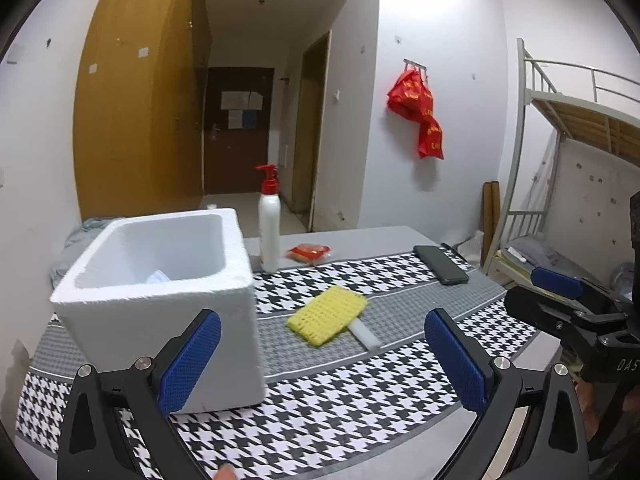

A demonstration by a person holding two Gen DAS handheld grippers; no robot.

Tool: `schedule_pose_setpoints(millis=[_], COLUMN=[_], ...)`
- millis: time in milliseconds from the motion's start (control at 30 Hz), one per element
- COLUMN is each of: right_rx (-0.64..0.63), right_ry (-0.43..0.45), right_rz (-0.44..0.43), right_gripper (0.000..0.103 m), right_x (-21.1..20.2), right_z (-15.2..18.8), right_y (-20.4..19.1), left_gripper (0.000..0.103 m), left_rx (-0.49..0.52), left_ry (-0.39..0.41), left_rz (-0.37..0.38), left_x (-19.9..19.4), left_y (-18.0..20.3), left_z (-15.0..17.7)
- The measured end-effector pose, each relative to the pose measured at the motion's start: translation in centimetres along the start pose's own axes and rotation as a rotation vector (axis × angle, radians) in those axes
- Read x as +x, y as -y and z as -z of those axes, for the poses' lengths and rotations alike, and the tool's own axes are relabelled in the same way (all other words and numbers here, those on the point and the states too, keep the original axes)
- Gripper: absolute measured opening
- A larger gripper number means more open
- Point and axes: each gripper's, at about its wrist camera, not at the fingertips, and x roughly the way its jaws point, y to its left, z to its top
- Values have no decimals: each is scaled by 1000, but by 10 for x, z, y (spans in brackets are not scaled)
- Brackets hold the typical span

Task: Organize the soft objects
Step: 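Withdraw both tools from the foam box toward the yellow foam net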

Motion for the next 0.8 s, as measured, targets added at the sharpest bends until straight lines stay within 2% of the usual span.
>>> schedule_pose_setpoints(millis=[333, 567, 800], right_rx=[16, 11, 18], right_ry=[-8, -17, -20], right_rz=[18, 14, 18], right_gripper=[101, 101, 101], right_x=[-3, -1, 1], right_z=[7, 10, 12], right_y=[7, 5, 8], left_gripper=[102, 102, 102], left_rx=[-4, -40, -38], left_ry=[-19, -6, -18], left_rz=[1, -28, -8], left_x=[3, 2, 6], left_y=[9, 3, 3], left_z=[8, 13, 15])
